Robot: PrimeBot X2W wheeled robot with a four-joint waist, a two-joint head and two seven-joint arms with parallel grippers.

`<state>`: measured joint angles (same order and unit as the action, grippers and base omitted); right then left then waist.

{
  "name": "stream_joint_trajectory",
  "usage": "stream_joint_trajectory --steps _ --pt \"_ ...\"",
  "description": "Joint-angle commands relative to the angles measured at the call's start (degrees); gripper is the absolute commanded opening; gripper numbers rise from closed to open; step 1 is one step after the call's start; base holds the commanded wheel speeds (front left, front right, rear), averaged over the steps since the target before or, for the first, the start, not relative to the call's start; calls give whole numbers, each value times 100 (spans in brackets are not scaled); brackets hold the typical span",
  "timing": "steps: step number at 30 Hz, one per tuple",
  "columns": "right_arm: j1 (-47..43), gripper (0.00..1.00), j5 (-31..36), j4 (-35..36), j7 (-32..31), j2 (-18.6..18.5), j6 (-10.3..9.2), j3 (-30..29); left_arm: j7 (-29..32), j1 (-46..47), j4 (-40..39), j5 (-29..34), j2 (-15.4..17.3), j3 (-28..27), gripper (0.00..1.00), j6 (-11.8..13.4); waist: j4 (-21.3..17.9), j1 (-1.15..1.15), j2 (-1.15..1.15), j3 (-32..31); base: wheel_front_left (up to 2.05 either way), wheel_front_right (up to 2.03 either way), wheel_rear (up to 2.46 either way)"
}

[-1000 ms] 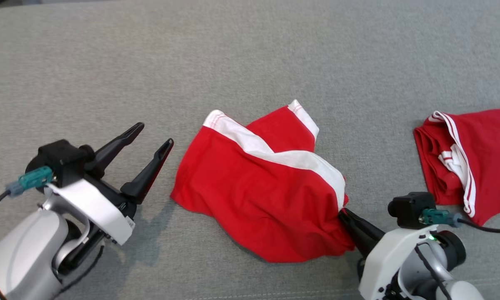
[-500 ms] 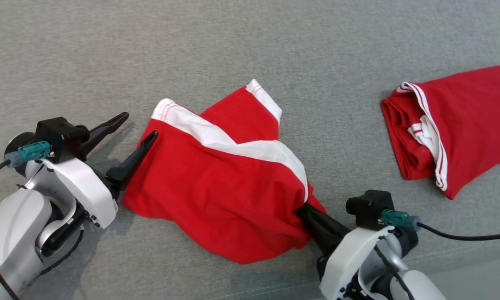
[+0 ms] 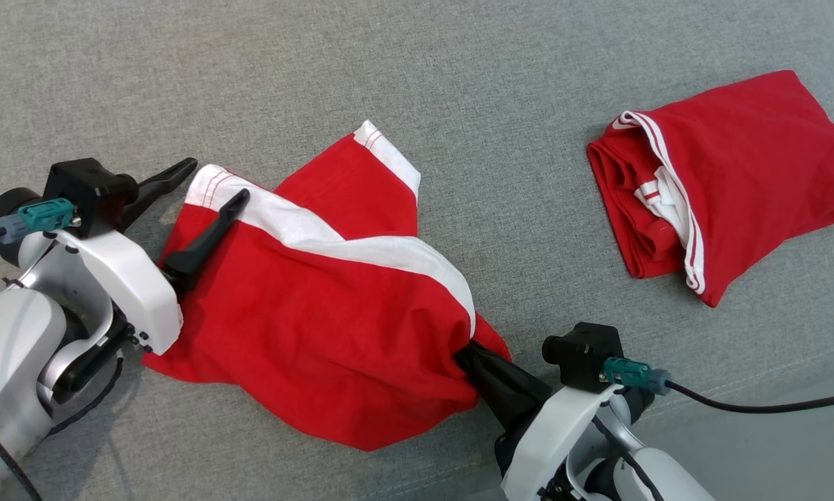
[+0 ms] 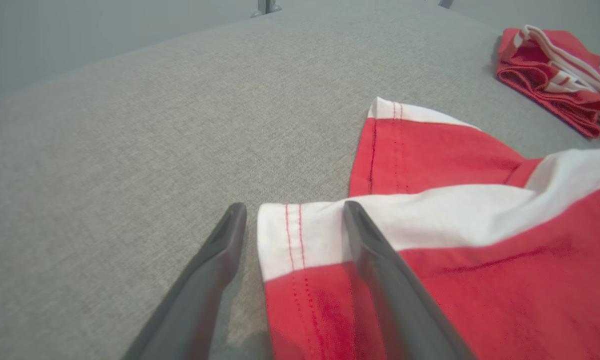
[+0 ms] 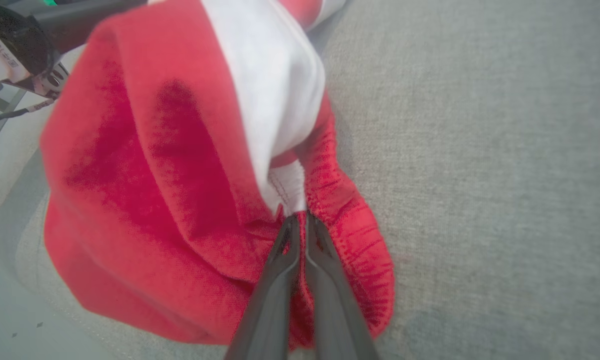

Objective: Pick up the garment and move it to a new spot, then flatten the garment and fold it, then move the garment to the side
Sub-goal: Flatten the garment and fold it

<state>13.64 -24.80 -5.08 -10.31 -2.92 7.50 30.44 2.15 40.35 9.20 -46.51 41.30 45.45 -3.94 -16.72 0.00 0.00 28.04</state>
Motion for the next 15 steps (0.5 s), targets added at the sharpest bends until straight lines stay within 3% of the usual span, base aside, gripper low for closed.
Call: stream_joint_trajectory --steps 1,4,7,15 --pt "-29 0 -41 -27 67 4 -1 162 32 157 -148 -62 304 -263 100 56 -8 0 0 17 0 0 0" --pt "12 0 -55 -112 130 4 -1 165 41 69 -178 -89 364 -254 100 77 14 0 0 16 0 0 0" --pt "66 0 -49 -160 142 4 -1 140 120 4 -156 -135 391 -211 89 73 53 0 0 -3 0 0 0" --pt "230 0 -59 -177 108 4 -1 170 372 -32 -227 -340 328 -117 94 24 84 0 0 -27 0 0 0"
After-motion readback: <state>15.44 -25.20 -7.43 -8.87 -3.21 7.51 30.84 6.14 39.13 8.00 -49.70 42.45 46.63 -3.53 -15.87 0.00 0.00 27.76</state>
